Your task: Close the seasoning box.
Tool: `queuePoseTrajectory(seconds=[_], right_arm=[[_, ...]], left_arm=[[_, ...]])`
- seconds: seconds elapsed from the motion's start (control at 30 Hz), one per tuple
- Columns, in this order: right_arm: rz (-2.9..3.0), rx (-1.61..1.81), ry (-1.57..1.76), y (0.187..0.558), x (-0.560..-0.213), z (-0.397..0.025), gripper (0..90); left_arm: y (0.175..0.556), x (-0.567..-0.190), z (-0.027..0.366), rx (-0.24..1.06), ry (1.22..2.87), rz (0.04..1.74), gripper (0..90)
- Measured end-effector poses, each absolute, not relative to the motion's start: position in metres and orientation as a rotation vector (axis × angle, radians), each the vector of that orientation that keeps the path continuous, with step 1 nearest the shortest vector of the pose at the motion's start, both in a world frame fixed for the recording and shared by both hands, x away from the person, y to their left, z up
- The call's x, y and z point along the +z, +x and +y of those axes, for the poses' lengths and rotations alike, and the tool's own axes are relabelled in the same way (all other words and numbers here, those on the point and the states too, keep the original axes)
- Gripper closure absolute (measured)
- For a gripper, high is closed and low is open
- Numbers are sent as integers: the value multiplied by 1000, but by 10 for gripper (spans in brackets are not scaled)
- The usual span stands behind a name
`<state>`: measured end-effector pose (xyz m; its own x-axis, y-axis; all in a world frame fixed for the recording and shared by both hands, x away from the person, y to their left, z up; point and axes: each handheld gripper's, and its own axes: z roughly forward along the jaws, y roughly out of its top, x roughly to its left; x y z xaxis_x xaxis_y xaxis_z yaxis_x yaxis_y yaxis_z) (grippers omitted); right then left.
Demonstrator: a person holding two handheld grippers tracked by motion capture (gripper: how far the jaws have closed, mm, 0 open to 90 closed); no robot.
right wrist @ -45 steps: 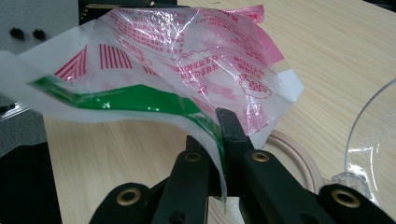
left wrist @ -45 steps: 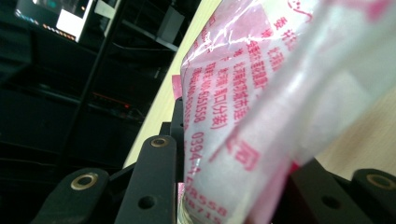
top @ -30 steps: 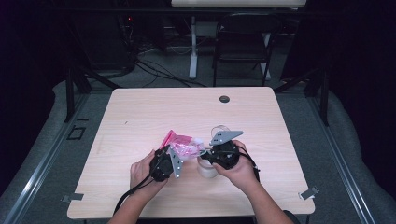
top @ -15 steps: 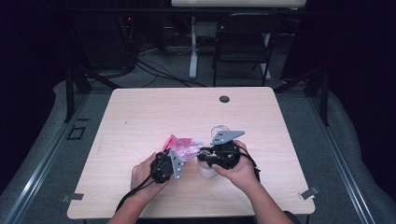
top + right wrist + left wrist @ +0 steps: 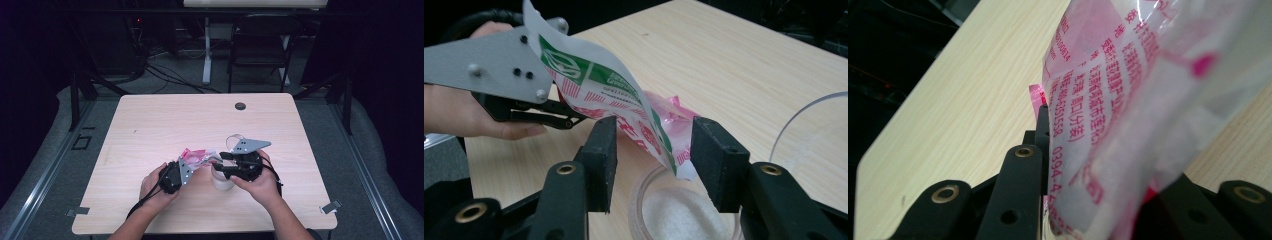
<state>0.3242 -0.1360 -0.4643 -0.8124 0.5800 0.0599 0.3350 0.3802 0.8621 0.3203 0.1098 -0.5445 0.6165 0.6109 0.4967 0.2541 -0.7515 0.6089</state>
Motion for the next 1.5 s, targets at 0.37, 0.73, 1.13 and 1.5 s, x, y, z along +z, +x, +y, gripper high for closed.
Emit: queuePoseTrajectory(seconds=[0.37, 0.73, 1.13, 1.5], right_arm=[[2335, 1432, 825, 318, -461, -146, 508], [2312, 1401, 854, 312, -462, -157, 520], [2288, 1392, 882, 309, -463, -167, 533], [2298, 1370, 891, 312, -463, -169, 549]], left_arm=[[331, -549, 120, 801, 2320, 779, 757], [340, -545, 136, 680, 2228, 889, 760], [343, -538, 166, 721, 2144, 998, 756], [340, -532, 204, 770, 2089, 1108, 760]])
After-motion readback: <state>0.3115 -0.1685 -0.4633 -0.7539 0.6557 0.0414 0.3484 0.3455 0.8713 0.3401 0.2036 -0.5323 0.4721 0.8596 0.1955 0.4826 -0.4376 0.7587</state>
